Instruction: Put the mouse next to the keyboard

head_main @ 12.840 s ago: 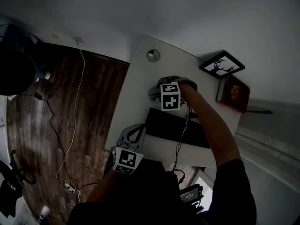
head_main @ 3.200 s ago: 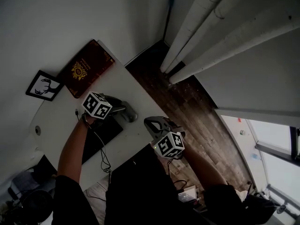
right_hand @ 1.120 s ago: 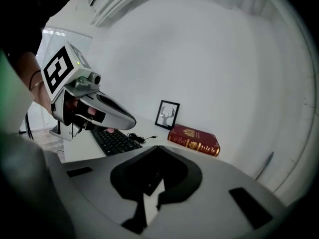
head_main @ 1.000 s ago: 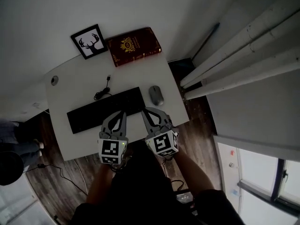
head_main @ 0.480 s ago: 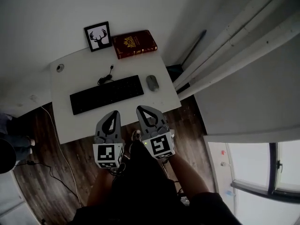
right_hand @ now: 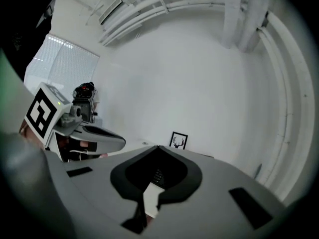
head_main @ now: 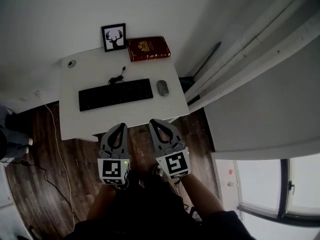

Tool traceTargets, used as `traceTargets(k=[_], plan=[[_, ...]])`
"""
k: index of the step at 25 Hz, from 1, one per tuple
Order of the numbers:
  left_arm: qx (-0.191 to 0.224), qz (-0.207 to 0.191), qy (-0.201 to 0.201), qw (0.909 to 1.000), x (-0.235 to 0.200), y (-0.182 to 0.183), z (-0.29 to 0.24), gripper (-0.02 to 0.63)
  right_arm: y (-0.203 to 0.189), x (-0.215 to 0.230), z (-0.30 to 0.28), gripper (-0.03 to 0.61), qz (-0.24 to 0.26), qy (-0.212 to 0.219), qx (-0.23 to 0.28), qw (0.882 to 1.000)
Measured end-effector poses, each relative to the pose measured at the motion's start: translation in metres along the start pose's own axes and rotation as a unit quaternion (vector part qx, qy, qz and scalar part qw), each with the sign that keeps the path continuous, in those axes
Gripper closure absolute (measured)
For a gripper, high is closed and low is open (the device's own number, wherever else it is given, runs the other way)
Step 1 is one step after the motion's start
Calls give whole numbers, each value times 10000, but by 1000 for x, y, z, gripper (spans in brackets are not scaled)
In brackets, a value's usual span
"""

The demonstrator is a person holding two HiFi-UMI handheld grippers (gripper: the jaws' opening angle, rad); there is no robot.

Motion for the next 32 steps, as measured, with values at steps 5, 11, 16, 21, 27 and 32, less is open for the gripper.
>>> traceTargets(k=[5, 11, 16, 21, 27, 32], plan=[[114, 106, 107, 9998, 31, 0, 0, 612, 8, 20, 32, 558, 234, -175, 194, 9994], [141, 81, 176, 9997, 69, 2, -1, 612, -2, 36, 56, 558, 118, -196, 299, 9993], [155, 96, 299, 9994, 88, 3, -11, 612, -7, 48, 65, 558, -15, -127, 470, 9988], [140, 23, 236, 9996, 107, 3, -21, 612, -15, 62, 73, 558, -115, -188, 476, 9986], [141, -76, 212, 9996, 120, 5, -30, 612, -18, 73, 77, 558, -112, -217, 500, 9985], [151, -87, 169, 9997, 128, 4, -32, 612, -19, 79, 83, 558, -89, -267, 543, 9981]])
Point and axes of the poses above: the fingertips, and each gripper's own axes: z backward along the fingers, x to its right, y out of its top, the point moved 5 cm from there along z, backward along the fingers, and after that the axes turned 6 degrees about z, right-handed, at the moved point
